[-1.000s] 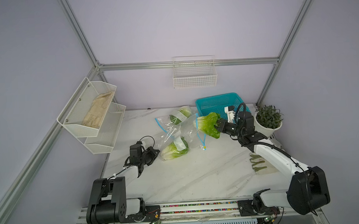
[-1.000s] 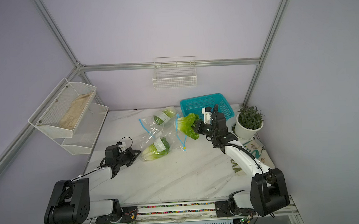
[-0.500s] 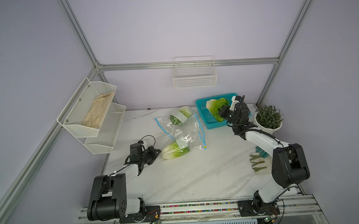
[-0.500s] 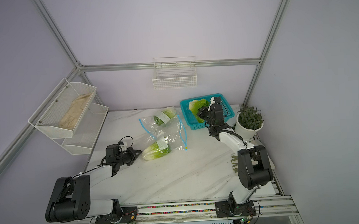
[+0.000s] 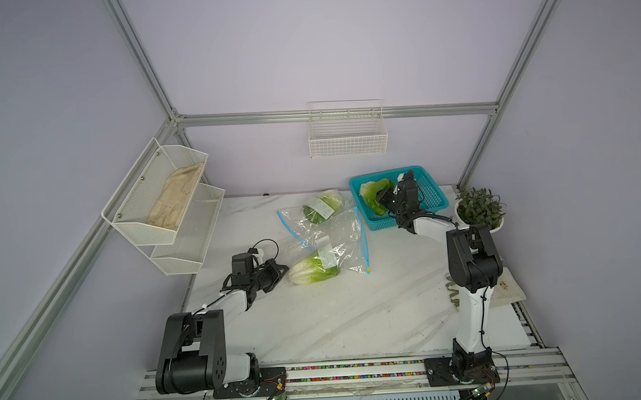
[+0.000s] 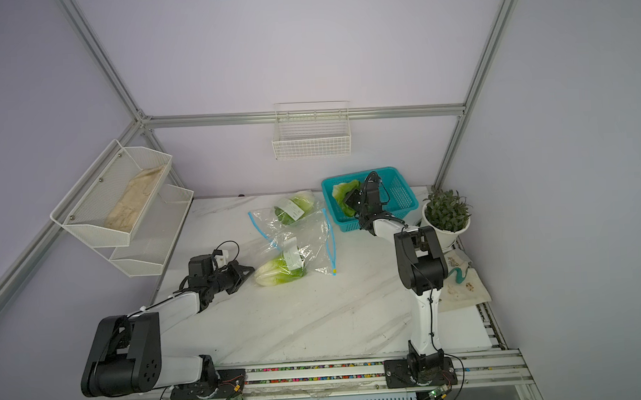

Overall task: Open the zip-top bag and take out the chinese cabbages
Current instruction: Place the Chinese cabbage in the basket, then pick up the Chinese cabbage from the zipper food storage bag.

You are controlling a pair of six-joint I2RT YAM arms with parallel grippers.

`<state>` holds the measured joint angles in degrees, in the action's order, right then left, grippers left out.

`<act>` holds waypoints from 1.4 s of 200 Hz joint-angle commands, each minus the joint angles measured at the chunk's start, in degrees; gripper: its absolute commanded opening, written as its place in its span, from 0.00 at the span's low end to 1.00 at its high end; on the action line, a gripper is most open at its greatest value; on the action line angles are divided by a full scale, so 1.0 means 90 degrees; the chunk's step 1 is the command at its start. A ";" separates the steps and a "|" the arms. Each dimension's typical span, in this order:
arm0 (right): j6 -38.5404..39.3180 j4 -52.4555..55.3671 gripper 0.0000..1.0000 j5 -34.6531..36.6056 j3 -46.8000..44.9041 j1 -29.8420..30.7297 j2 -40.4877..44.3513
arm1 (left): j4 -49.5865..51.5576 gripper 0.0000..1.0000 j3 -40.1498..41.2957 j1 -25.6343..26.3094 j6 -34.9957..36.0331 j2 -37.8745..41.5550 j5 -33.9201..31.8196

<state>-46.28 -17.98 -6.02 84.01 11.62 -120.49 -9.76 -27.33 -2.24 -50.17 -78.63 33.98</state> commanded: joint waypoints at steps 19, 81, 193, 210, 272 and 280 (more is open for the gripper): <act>-0.0087 -0.0240 0.34 -0.0196 -0.0018 0.0000 0.0326 | -0.0013 0.00 -0.0275 -0.0049 0.0192 0.0123 0.0154; 0.0389 -0.0191 0.56 -0.0347 -0.1594 -0.0001 0.2170 | 0.0124 0.00 -0.0453 -0.0045 0.0523 -0.0138 0.0422; 0.1051 0.0240 0.27 -0.2442 -0.4473 0.0306 0.3991 | 0.0688 0.00 -0.0975 -0.0033 0.1067 -0.0909 0.0634; 0.1012 0.0141 0.25 -0.2688 -0.4377 0.0377 0.3620 | 0.0690 0.00 -0.1035 -0.0034 0.1090 -0.0988 0.0651; 0.1153 0.0259 0.20 -0.2681 -0.3680 0.0771 0.2784 | 0.0806 0.00 -0.1162 -0.0034 0.1258 -0.1136 0.0715; 0.1158 0.0269 0.19 -0.2689 -0.3616 0.0811 0.2696 | 0.0811 0.00 -0.1162 -0.0035 0.1266 -0.1146 0.0723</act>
<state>-36.77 -15.35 -29.52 49.01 17.78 -94.70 -2.92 -35.57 -2.24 -40.84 -88.29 39.20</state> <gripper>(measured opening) 0.198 0.049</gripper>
